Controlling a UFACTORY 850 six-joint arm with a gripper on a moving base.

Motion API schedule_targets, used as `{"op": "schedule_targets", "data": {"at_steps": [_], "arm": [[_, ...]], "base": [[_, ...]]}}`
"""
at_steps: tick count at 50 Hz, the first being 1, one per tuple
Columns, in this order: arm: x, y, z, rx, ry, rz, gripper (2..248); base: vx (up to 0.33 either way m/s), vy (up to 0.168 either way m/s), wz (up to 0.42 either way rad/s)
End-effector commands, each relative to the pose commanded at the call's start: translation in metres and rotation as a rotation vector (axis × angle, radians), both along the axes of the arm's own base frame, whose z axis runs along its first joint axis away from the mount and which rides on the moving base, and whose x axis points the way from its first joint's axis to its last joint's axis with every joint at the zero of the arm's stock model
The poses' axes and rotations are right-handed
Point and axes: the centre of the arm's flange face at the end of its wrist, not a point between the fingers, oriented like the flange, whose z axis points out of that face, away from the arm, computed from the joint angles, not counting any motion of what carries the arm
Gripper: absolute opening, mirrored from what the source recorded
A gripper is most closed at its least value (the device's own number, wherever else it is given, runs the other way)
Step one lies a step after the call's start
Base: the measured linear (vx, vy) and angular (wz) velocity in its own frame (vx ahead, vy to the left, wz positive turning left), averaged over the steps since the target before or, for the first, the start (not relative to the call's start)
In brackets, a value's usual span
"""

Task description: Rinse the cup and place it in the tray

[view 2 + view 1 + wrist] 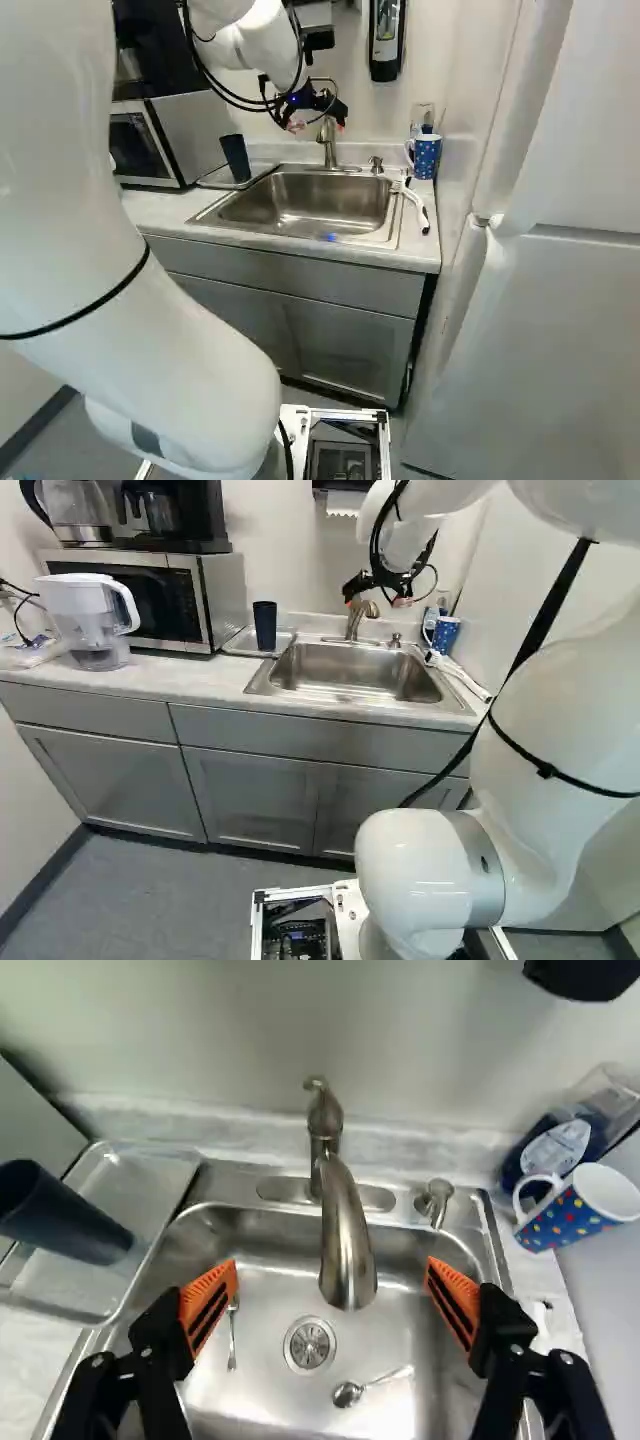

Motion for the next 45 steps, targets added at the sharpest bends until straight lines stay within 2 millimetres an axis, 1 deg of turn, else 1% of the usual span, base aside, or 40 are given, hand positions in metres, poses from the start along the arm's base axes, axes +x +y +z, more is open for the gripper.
{"op": "schedule_targets", "data": {"at_steps": [15,22,27,45], "arm": [[-0.038,-0.004,-0.011,0.004,0.154,-0.015,247],[-0.053,-0.006,-0.015,0.007,0.226,-0.021,247],[-0.056,-0.005,-0.018,0.011,0.276,-0.021,247],[-0.056,-0.005,-0.018,0.012,0.278,-0.021,247]], "base": [[0.0,0.0,0.0],[0.0,0.0,0.0],[0.0,0.0,0.0],[0.0,0.0,0.0]]}}
